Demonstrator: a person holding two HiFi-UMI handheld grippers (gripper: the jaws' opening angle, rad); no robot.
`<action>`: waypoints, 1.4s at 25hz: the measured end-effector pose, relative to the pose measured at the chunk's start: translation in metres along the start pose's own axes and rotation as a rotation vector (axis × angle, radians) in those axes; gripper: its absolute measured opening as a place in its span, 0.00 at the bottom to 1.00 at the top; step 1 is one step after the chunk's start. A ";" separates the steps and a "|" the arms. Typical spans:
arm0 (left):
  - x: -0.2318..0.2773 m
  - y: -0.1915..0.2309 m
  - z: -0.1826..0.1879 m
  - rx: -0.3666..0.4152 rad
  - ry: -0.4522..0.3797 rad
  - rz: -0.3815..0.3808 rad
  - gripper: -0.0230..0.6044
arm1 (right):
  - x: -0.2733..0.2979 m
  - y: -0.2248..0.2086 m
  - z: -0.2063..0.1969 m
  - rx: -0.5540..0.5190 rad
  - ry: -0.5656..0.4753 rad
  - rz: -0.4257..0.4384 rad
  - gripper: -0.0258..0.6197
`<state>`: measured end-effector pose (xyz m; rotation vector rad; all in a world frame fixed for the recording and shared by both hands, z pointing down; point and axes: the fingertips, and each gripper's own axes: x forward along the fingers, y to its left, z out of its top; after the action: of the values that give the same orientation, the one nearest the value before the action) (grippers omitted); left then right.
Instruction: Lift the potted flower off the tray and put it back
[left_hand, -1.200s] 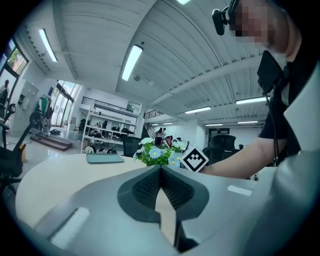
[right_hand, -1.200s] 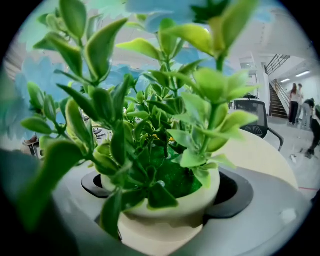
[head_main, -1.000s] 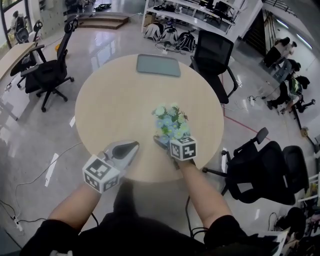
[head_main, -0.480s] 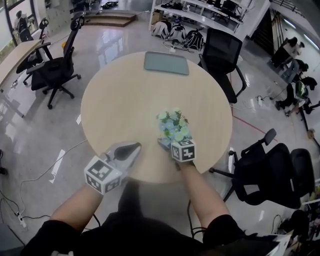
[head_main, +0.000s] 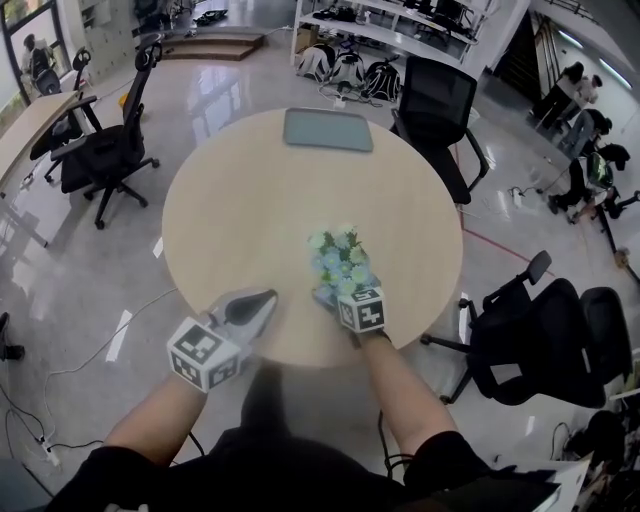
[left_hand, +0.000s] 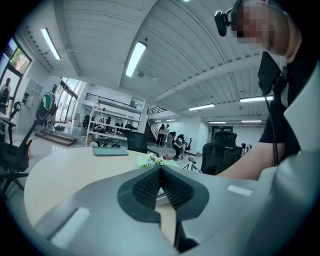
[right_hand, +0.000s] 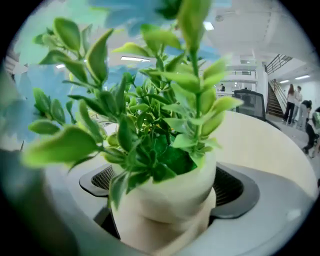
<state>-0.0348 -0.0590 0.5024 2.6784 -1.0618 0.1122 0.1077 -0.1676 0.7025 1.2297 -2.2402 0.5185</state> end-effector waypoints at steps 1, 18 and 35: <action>-0.002 -0.001 0.002 0.000 -0.001 0.000 0.03 | -0.006 0.001 -0.001 0.008 -0.004 -0.002 0.97; -0.031 -0.081 0.129 0.066 -0.139 -0.114 0.03 | -0.304 0.019 0.087 0.130 -0.425 -0.012 0.70; -0.063 -0.160 0.208 0.129 -0.193 -0.165 0.03 | -0.526 0.054 0.143 0.104 -0.638 -0.137 0.06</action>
<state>0.0238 0.0399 0.2578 2.9301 -0.9075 -0.1155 0.2594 0.1240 0.2638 1.7817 -2.6293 0.2023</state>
